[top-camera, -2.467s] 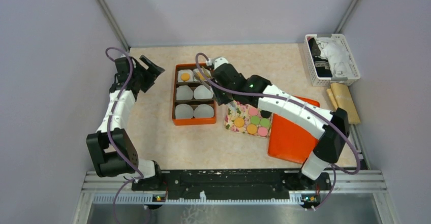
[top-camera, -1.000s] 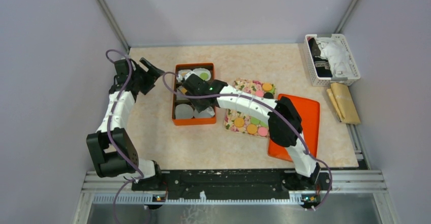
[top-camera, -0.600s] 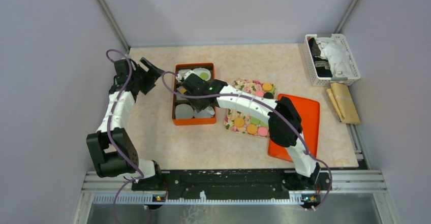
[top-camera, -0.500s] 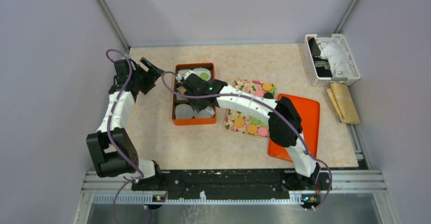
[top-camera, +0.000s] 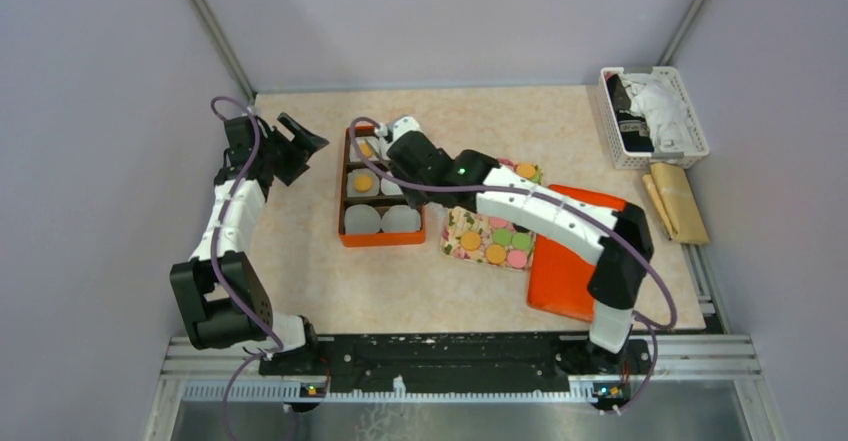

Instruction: Pack the cookies

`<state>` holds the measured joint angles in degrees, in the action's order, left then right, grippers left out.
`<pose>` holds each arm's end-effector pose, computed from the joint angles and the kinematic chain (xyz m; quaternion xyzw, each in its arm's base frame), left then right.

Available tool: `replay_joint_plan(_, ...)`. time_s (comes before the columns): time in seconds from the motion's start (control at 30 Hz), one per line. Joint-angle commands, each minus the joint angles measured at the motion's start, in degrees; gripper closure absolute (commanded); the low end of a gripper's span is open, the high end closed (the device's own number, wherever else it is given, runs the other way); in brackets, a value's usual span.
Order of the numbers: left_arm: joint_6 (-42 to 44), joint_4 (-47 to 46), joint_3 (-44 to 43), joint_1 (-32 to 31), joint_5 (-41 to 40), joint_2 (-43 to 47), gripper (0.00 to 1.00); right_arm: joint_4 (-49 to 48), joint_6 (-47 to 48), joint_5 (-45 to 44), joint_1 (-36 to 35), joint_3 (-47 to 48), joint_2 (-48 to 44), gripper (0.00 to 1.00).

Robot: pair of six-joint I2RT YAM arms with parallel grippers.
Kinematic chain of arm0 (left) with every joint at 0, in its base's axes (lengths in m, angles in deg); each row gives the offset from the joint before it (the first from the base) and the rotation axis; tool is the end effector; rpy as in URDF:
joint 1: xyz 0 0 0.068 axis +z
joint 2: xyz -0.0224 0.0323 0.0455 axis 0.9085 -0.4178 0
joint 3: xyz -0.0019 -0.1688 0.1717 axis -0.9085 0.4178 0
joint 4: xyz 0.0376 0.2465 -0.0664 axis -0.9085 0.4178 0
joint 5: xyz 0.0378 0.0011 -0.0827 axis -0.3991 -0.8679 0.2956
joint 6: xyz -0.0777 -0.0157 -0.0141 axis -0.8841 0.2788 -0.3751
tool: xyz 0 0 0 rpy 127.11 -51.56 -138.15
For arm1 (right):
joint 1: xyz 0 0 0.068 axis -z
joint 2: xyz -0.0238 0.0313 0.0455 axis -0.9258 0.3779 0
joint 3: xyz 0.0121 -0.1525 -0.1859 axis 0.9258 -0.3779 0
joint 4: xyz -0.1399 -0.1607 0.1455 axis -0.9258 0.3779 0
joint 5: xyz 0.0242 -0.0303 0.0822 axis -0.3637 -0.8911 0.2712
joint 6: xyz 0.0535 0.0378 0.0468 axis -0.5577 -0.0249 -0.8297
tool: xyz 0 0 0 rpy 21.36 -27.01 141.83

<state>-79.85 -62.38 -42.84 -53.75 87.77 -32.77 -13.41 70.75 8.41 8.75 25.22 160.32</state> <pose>0.3432 0.0449 0.2386 -0.3088 0.8191 -0.2705 0.4008 0.2412 0.3513 0.2718 -0.2955 0.8683 0.0647 0.3931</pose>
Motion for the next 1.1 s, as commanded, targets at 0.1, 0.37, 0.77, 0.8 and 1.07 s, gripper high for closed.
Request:
replay_joint_plan(0.1,0.1,-2.5,-0.3,0.3,3.6,-0.1,0.12,0.5,-5.3,-11.0,1.0,-11.1,-13.9,0.58)
replay_joint_plan(0.37,0.2,-3.0,-0.6,-0.1,5.5,0.0,0.13,0.1,-9.6,-8.3,11.2,-25.9,-24.5,0.58)
replay_joint_plan(0.77,0.5,-2.6,-1.9,-1.9,5.6,-1.6,0.13,-0.8,-11.6,-2.6,24.4,-34.7,-27.7,0.58)
replay_joint_plan(0.8,0.4,-2.5,-2.0,-1.9,5.6,-1.6,0.13,-0.9,-11.9,-2.1,24.7,-35.0,-27.5,0.58)
replay_joint_plan(1.07,0.5,-2.5,-2.0,-1.9,5.7,-2.1,0.13,-1.7,-13.0,-0.2,26.4,-38.4,-26.4,0.58)
